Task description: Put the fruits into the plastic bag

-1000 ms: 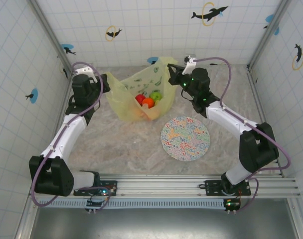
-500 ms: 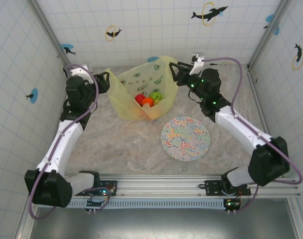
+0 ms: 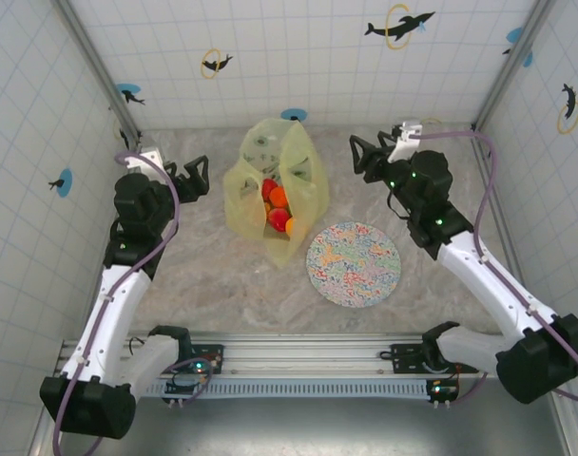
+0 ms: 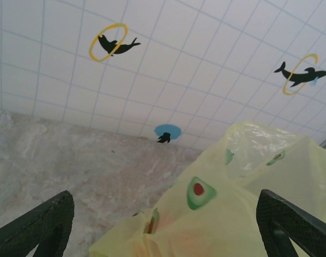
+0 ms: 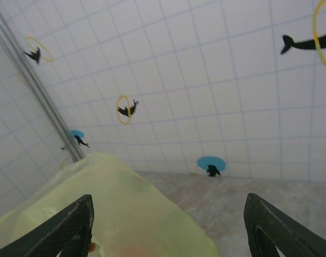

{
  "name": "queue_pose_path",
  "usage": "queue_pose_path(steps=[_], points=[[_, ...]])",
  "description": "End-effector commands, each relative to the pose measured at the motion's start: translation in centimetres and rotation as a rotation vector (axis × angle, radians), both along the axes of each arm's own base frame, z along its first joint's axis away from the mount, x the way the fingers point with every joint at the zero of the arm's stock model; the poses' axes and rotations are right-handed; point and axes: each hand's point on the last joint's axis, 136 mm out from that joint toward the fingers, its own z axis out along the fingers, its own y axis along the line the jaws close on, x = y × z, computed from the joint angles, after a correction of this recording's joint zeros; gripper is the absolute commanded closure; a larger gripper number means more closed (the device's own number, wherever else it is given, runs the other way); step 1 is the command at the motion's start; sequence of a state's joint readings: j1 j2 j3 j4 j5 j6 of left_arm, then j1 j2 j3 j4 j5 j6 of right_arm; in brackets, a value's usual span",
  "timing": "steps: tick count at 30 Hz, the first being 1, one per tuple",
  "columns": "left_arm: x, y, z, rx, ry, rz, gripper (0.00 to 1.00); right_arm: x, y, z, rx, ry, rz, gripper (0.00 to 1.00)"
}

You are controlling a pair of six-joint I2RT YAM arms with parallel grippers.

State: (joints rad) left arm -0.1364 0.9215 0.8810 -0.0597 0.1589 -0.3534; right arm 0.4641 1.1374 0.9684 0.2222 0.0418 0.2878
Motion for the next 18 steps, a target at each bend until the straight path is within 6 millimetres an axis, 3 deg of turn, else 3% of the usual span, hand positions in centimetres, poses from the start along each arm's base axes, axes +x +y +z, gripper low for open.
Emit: queue_pose_path(steps=[1,6,11,18], points=[[-0.7,1.5,-1.9,0.090,0.053,0.060,0.09,-0.3,-1.8,-2.7,-0.095,0.052,-0.069,0.25],[-0.7,3.2,-4.6,0.102,0.090,0.155,0.06,-0.6,-5.3,-6.1,-0.237,0.084,-0.226,0.17],[-0.2,6.5,-9.5,0.112,0.144,0.358,0.02,-0.7,-10.1,-12.6,-0.390,0.194,-0.426,0.01],[-0.9,9.7,-14.8,0.057,0.107,0.565,0.02,-1.4,-14.6,-21.2,-0.437,0.353,-0.553,0.00]])
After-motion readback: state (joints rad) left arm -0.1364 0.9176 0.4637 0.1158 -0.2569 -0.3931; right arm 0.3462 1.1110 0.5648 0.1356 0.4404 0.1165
